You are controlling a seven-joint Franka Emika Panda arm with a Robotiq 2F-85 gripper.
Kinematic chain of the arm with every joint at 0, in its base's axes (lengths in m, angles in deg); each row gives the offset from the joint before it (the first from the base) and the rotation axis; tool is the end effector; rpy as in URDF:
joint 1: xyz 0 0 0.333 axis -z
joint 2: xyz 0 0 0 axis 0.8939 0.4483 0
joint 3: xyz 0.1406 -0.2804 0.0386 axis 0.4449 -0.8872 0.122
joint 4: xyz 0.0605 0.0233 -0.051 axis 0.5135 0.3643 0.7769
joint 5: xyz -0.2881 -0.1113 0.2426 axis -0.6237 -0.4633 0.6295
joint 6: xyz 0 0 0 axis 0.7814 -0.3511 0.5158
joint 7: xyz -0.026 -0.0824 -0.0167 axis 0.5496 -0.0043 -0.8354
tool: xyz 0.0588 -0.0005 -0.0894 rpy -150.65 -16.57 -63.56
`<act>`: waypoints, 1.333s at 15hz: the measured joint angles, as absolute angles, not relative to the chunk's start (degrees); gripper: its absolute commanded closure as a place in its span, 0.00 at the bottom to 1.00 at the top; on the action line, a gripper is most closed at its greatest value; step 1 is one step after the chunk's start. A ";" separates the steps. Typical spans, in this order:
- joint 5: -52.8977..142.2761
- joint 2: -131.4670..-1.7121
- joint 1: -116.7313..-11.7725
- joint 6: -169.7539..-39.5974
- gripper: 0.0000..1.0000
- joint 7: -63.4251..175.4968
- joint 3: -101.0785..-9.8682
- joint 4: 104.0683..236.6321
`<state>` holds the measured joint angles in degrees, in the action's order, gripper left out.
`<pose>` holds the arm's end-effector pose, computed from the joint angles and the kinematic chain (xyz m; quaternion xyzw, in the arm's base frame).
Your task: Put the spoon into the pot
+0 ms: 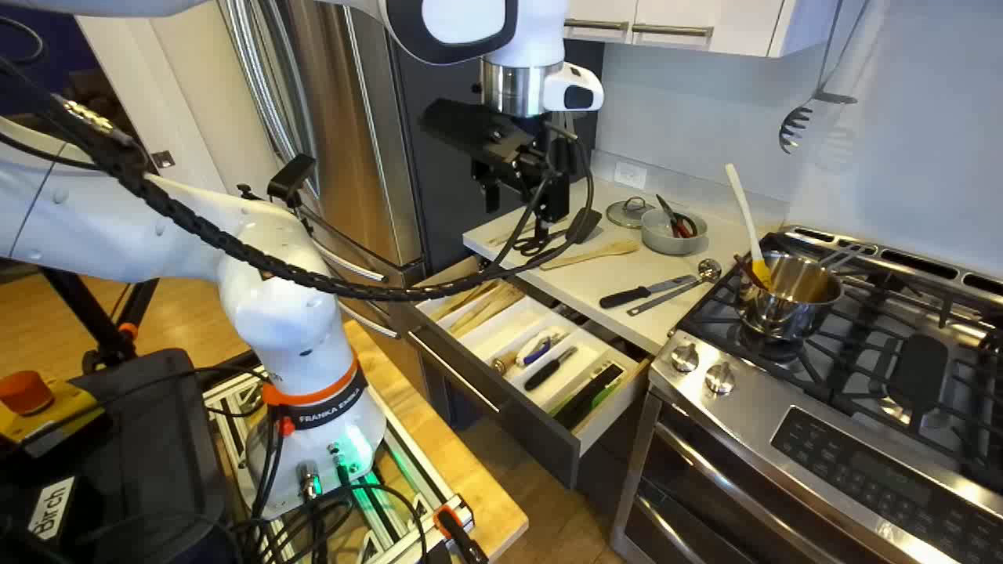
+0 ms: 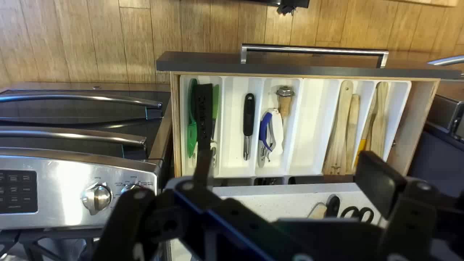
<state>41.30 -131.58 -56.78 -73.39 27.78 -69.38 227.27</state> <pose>0.2757 -0.1437 0.4960 -0.9965 -0.0549 -0.0325 0.0543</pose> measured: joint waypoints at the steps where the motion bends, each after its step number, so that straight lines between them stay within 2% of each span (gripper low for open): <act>1: 41.30 -131.58 -56.78 -73.39 0.00 27.78 -69.38 227.27; 4: 41.43 -131.02 -57.04 -74.35 0.00 28.03 -68.90 226.80; 8: 42.98 -124.40 -60.64 -82.45 0.00 31.73 -65.10 222.86; 12: 44.28 -111.61 -64.26 -88.53 0.00 36.63 -59.50 215.11; 20: 46.64 -82.00 -65.60 -88.84 0.00 47.77 -51.41 197.07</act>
<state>46.64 -82.00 -65.60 -88.84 47.77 -51.41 197.07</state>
